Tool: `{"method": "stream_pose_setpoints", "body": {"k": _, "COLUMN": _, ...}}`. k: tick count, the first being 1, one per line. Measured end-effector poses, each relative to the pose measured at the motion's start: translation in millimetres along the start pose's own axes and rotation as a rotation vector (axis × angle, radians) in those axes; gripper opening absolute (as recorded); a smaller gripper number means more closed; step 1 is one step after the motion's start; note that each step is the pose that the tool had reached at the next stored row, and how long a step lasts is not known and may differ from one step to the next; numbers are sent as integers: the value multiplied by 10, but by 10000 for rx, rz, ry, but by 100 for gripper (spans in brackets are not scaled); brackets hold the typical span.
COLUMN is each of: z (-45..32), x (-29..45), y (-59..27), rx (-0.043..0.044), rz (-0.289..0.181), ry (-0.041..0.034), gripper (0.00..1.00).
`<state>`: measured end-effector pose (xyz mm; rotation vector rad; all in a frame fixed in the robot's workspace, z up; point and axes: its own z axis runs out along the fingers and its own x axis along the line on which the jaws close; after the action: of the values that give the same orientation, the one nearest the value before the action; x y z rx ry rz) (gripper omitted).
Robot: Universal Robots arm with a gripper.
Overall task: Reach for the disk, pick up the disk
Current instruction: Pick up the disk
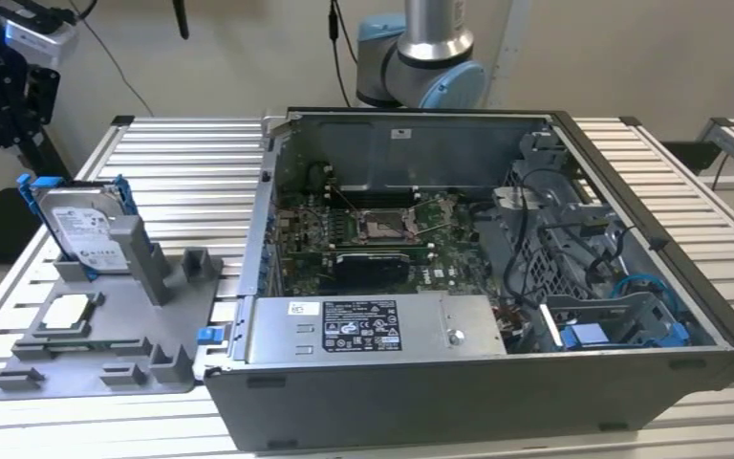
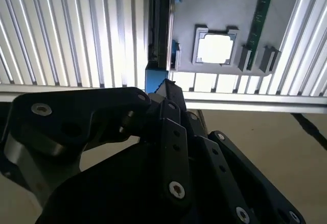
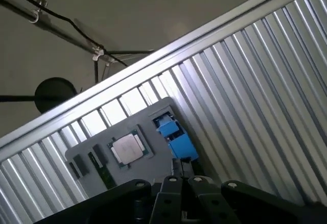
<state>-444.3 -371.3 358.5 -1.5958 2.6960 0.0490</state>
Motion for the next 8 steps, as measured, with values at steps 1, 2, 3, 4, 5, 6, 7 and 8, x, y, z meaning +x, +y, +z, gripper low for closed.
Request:
{"method": "stream_pose_setpoints", "body": {"k": 1, "z": 2, "x": 0, "y": 0, "rx": 6, "rz": -165, "ry": -1, "gripper": 0}}
{"method": "stream_pose_setpoints", "body": {"k": 2, "z": 5, "x": 0, "y": 0, "rx": 12, "rz": -324, "ry": -4, "gripper": 0}}
{"method": "stream_pose_setpoints", "body": {"k": 3, "z": 7, "x": 0, "y": 0, "rx": 15, "rz": -464, "ry": -4, "gripper": 0}}
{"method": "stream_pose_setpoints", "body": {"k": 4, "z": 9, "x": 0, "y": 0, "rx": 15, "rz": -622, "ry": -3, "gripper": 0}}
{"method": "stream_pose_setpoints", "body": {"k": 5, "z": 12, "x": 0, "y": 0, "rx": 12, "rz": -785, "ry": 0, "gripper": 0}}
{"method": "stream_pose_setpoints", "body": {"k": 6, "z": 13, "x": 0, "y": 0, "rx": 8, "rz": -932, "ry": 4, "gripper": 0}}
{"method": "stream_pose_setpoints", "body": {"k": 7, "z": 15, "x": 0, "y": 1, "rx": 4, "rz": -1098, "ry": 7, "gripper": 0}}
{"method": "stream_pose_setpoints", "body": {"k": 8, "z": 16, "x": 0, "y": 1, "rx": 0, "rz": -1264, "ry": 12, "gripper": 0}}
